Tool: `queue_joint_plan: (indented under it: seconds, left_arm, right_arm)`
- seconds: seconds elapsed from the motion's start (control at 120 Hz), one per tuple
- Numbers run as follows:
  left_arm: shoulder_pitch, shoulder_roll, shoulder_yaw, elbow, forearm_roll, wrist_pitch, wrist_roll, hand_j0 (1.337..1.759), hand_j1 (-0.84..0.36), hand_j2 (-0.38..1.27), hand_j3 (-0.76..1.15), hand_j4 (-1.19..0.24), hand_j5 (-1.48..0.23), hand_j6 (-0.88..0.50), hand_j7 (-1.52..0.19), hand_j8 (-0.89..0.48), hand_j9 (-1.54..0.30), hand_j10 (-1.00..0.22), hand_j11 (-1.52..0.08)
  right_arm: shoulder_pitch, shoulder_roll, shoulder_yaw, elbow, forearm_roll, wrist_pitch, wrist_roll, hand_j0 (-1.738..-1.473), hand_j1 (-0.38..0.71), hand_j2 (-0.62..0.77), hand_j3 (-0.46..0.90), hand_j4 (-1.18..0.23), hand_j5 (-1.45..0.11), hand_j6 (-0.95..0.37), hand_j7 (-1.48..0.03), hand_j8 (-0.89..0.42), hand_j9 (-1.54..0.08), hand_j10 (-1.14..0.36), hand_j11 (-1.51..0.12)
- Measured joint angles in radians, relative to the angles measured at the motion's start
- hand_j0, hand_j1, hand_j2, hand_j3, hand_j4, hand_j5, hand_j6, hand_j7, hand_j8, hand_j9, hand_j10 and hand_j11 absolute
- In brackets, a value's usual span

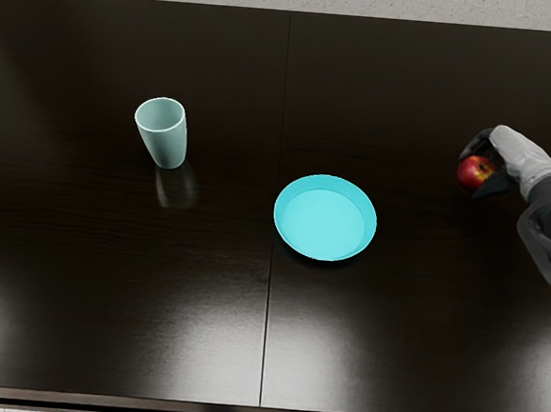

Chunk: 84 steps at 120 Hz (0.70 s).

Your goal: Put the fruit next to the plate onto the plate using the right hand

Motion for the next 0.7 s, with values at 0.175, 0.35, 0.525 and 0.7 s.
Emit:
queue_joint_plan:
  seconds: [0.175, 0.35, 0.525, 0.7]
  left_arm:
    - [0.012, 0.000, -0.001, 0.002, 0.000, 0.000, 0.000, 1.658, 0.34, 0.00, 0.00, -0.01, -0.01, -0.01, -0.01, -0.01, -0.01, -0.01, -0.01]
    - [0.039, 0.000, -0.002, 0.002, 0.000, 0.000, 0.000, 1.658, 0.34, 0.00, 0.00, -0.01, -0.01, -0.01, -0.01, -0.01, -0.01, -0.01, -0.01]
    - [0.042, 0.000, -0.040, 0.002, 0.000, 0.000, 0.000, 1.658, 0.34, 0.00, 0.00, -0.01, -0.01, -0.01, -0.01, -0.01, -0.01, -0.01, -0.01]
    - [0.040, 0.000, -0.050, 0.003, 0.000, 0.000, 0.000, 1.658, 0.34, 0.00, 0.00, -0.01, -0.01, -0.01, -0.01, -0.01, -0.01, -0.01, -0.01]
  right_arm:
    - [0.030, 0.014, 0.001, 0.019, 0.018, 0.001, 0.000, -1.652, 0.35, 0.36, 0.00, -0.55, -0.96, -0.38, -0.92, -0.42, -0.94, -0.69, -0.94]
    - [0.055, 0.051, 0.001, 0.031, 0.031, 0.001, 0.000, -1.652, 0.36, 0.37, 0.00, -0.54, -0.96, -0.37, -0.92, -0.42, -0.94, -0.69, -0.94]
    - [0.083, 0.104, 0.000, 0.032, 0.048, 0.001, 0.000, -1.653, 0.35, 0.37, 0.00, -0.55, -0.96, -0.37, -0.92, -0.42, -0.94, -0.69, -0.94]
    - [0.122, 0.173, -0.002, 0.028, 0.081, 0.001, 0.000, -1.653, 0.36, 0.37, 0.00, -0.54, -0.97, -0.37, -0.92, -0.42, -0.94, -0.69, -0.95]
